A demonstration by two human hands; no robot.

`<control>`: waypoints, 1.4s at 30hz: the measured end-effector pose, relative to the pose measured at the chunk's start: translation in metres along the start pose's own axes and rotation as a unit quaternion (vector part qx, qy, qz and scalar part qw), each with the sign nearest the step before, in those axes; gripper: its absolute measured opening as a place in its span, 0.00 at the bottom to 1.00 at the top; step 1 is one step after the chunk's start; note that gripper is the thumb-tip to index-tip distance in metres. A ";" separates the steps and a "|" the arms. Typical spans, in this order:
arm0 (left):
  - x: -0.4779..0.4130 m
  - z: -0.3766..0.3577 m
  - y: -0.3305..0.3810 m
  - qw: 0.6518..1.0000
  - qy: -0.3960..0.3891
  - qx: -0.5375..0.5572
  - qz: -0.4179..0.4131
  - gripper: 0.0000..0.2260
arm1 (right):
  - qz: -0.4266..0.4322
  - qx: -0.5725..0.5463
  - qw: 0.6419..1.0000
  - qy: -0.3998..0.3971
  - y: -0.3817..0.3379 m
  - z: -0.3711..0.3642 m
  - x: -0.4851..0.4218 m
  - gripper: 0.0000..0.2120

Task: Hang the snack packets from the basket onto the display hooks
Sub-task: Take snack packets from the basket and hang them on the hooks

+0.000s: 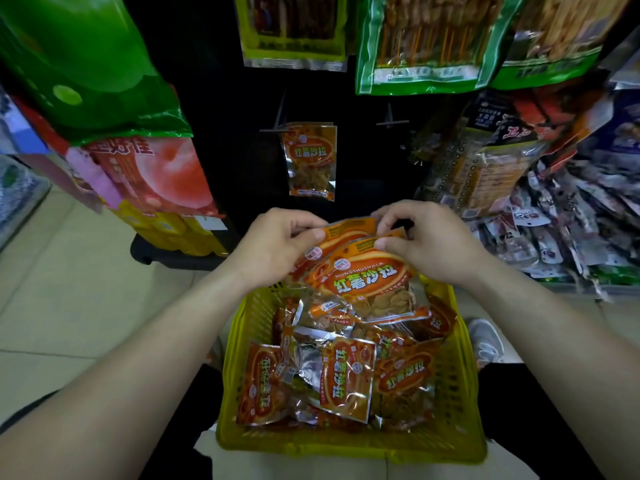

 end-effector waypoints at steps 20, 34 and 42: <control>-0.015 -0.003 0.009 0.996 0.085 -0.006 0.023 0.07 | -0.049 -0.030 0.992 0.113 0.004 0.018 0.003 0.15; -0.012 0.000 0.010 0.995 0.070 0.065 0.010 0.10 | -0.027 0.054 0.996 0.062 -0.008 0.016 -0.005 0.09; -0.015 -0.006 0.011 0.998 0.048 0.026 0.001 0.11 | 0.027 0.156 0.987 0.005 -0.023 0.009 -0.009 0.05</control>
Point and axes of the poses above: each hand's wrist, its own x-axis away from the middle knuckle, its own z-axis out of the back of the hand, y = z × x, the point moved 6 cm from there along -x, towards the middle knuckle, and after that the axes turned 15 degrees about -y, right-handed, at the moved point
